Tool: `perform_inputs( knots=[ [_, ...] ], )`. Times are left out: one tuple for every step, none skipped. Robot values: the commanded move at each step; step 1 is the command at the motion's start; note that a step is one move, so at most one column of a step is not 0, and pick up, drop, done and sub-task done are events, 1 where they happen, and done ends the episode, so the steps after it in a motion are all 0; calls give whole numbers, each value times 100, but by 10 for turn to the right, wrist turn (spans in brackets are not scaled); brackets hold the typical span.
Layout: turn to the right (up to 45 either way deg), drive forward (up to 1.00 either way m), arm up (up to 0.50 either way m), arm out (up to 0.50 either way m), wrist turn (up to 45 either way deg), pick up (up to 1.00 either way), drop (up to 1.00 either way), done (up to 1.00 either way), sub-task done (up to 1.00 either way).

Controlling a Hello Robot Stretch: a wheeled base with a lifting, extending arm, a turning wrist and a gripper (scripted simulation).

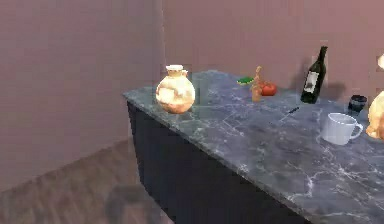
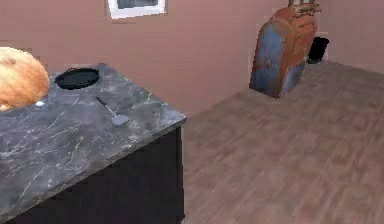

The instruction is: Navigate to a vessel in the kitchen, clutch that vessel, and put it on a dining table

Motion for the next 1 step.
perform_inputs(
  knots=[
    [450,0,0,0,0,0,0,0,0]
  ],
)
